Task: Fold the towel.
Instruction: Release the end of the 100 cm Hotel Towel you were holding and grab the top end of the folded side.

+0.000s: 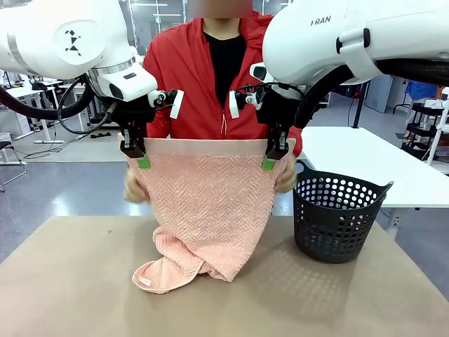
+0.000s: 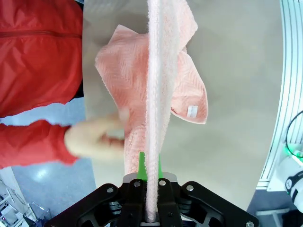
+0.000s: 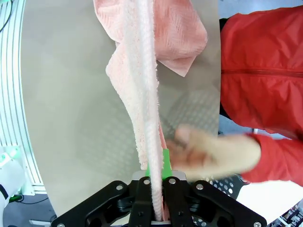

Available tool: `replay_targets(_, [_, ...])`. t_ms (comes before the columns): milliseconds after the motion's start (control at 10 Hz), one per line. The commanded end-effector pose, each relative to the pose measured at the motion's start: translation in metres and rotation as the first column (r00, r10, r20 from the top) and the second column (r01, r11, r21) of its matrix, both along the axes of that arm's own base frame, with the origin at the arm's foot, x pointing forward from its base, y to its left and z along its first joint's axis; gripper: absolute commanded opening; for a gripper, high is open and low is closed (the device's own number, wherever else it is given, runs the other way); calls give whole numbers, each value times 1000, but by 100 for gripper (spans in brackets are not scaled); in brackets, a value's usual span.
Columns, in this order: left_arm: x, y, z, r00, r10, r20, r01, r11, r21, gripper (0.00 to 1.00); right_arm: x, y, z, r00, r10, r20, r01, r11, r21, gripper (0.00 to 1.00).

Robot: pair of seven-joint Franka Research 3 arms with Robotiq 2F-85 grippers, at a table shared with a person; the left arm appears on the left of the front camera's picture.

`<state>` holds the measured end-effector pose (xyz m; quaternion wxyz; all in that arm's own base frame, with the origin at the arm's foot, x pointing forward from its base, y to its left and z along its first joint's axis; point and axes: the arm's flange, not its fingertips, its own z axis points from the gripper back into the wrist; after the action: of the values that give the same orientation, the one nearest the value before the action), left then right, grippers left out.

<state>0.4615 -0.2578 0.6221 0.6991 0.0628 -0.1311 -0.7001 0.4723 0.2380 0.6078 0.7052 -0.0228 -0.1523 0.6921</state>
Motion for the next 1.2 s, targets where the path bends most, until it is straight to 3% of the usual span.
replay_targets(0, [1, 1, 0, 1000, 1, 2, -1, 1000, 3, 0, 1, -1, 1, 1000, 4, 7, -4, 1000, 1, 0])
replay_targets(1100, [1, 1, 0, 1000, 1, 2, -1, 1000, 3, 0, 1, -1, 1, 1000, 4, 7, -4, 1000, 1, 0])
